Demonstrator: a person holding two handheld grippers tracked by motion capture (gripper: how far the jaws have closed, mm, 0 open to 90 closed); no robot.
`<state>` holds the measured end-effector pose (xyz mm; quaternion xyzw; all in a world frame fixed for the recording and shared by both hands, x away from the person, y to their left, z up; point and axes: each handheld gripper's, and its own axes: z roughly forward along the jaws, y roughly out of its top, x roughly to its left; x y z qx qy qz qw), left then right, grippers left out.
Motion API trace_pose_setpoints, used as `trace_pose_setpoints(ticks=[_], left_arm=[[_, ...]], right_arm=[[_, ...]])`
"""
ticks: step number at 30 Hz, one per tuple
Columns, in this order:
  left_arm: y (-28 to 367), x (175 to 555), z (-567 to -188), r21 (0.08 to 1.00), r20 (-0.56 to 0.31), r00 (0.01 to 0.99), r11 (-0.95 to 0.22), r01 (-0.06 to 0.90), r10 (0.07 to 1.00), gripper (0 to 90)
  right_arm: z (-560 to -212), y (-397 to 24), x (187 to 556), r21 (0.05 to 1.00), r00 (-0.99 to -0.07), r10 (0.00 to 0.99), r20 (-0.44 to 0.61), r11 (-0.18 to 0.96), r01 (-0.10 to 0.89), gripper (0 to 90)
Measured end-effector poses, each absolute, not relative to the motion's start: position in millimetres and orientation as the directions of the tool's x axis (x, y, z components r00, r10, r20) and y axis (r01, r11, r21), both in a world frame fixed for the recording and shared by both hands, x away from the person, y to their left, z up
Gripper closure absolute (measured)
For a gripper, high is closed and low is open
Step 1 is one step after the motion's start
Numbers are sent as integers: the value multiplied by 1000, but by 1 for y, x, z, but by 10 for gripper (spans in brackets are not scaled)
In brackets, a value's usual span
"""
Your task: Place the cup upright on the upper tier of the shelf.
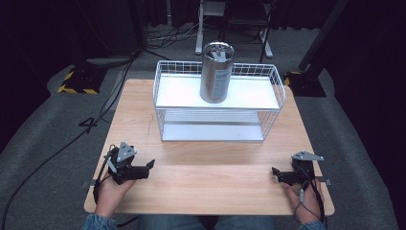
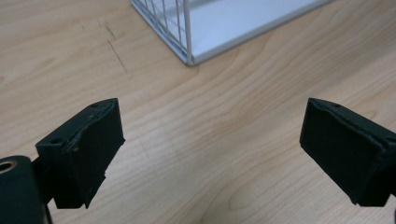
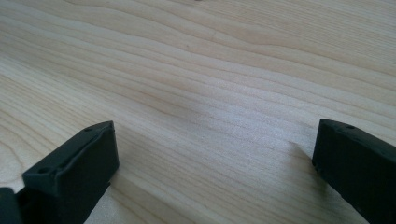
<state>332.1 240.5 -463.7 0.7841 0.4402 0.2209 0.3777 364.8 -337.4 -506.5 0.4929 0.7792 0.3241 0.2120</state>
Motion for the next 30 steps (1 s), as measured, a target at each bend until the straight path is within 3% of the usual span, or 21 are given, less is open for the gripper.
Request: trace_pose_setpoints(ticks=[15, 22, 30], left_arm=[[231, 338, -498, 645, 78, 539, -454, 614, 839, 76], [237, 338, -506, 681, -18, 514, -366, 634, 857, 67], [237, 337, -506, 679, -27, 510, -358, 641, 860, 55]], right_arm=[[-507, -337, 365, 714, -424, 905, -10, 304, 631, 4], [-507, -337, 365, 714, -424, 905, -10, 304, 631, 4], [-507, -337, 365, 714, -424, 905, -11, 304, 631, 4]])
